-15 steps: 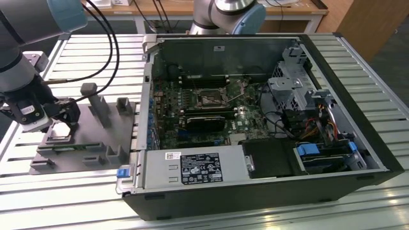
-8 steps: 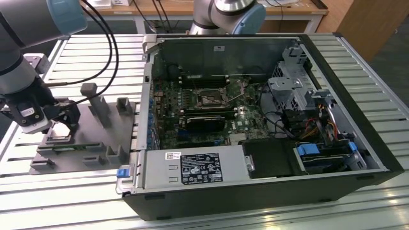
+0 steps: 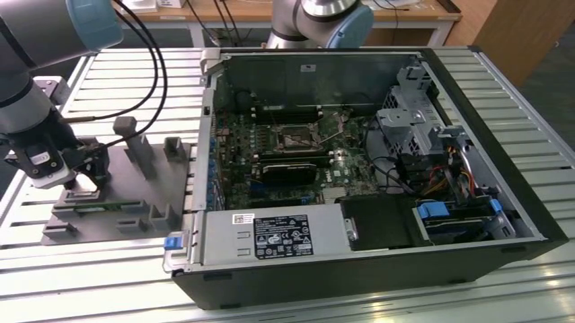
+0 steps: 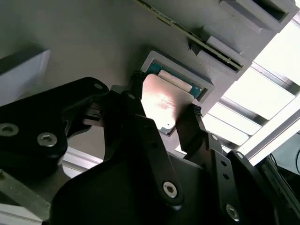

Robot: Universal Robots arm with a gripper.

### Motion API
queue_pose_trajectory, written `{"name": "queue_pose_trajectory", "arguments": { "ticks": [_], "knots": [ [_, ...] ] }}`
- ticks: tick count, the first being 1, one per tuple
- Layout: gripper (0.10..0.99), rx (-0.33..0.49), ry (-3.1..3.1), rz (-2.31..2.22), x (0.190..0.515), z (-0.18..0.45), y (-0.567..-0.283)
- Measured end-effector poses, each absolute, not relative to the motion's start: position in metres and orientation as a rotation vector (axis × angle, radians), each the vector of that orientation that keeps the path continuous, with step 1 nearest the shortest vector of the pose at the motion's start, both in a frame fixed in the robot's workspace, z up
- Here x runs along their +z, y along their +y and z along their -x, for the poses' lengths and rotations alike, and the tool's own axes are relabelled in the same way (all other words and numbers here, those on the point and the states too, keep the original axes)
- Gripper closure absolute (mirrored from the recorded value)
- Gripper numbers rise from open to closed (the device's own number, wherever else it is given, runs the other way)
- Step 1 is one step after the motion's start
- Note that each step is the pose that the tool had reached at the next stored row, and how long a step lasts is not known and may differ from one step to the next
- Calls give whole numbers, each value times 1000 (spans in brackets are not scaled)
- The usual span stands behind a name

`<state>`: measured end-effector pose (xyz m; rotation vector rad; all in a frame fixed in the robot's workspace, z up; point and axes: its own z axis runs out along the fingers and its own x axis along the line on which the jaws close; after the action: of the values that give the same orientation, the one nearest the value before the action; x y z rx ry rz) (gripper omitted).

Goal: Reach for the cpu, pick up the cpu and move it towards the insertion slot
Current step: 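Pick up the cpu and move it towards the insertion slot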

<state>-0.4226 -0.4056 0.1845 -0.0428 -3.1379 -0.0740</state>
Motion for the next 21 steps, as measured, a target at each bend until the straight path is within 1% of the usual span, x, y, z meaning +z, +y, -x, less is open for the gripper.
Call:
{"name": "queue_pose_trajectory", "arguments": {
  "ticks": [11,21],
  "knots": [
    [549,-74,-3139,42,197,423,-406],
    [549,-74,-3140,42,227,423,-406]
  ]
}}
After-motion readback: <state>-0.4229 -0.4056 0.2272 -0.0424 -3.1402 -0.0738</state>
